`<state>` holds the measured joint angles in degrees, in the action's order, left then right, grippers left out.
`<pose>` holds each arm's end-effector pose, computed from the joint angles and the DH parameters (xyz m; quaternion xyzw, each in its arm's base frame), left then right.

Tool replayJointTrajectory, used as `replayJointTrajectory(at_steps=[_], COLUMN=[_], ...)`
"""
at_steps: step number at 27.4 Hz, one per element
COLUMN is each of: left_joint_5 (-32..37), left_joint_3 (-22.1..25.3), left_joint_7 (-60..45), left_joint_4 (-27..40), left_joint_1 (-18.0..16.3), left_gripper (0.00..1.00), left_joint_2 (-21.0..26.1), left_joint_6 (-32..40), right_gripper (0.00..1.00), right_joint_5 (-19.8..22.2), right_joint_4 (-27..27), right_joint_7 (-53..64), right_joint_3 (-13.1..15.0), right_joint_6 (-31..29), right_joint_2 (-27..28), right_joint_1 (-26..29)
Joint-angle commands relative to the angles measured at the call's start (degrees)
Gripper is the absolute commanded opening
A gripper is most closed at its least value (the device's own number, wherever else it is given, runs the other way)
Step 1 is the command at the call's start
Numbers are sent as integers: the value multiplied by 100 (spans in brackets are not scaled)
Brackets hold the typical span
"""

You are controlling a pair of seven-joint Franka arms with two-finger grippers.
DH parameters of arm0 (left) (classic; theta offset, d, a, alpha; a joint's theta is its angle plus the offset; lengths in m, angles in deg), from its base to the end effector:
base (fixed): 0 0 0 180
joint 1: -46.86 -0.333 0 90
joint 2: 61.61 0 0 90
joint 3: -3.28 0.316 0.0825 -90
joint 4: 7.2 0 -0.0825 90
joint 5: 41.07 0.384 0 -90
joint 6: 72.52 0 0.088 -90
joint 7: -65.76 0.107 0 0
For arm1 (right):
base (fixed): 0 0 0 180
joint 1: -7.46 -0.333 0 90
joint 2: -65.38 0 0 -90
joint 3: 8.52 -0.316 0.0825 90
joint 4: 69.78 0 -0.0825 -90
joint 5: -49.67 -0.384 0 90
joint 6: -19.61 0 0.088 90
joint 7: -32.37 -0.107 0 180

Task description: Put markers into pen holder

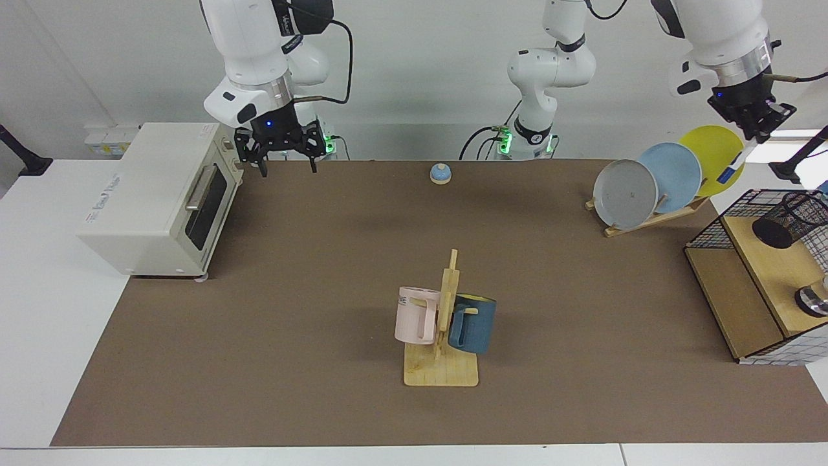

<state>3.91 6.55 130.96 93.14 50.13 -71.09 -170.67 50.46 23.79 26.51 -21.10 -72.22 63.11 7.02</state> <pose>0.5159 0.0688 0.6666 -0.7620 0.5232 0.1535 0.3493 0.5307 0.1237 0.6191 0.9980 0.0626 0.0059 0.0104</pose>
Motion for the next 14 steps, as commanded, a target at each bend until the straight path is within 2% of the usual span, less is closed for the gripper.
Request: replayJointTrajectory(at_steps=[1, 9, 14], left_joint_5=[485, 1311, 1452], left_joint_3=[244, 534, 938], left_joint_7=[624, 1512, 2065], left_joint_4=[-322, -375, -699], left_joint_1=[-46, -64, -90], left_gripper=[0, 0, 0], left_joint_2=[236, 315, 587], left_joint_6=[-178, -793, -1180], right_gripper=[99, 99, 99], right_joint_5=[149, 158, 140], right_joint_4=[-480, -586, -569], right_joint_7=[270, 279, 279], right_joint_3=[-78, -87, -87], right_joint_6=[367, 455, 411], right_joint_2=[209, 262, 271], right_joint_1=[106, 202, 229])
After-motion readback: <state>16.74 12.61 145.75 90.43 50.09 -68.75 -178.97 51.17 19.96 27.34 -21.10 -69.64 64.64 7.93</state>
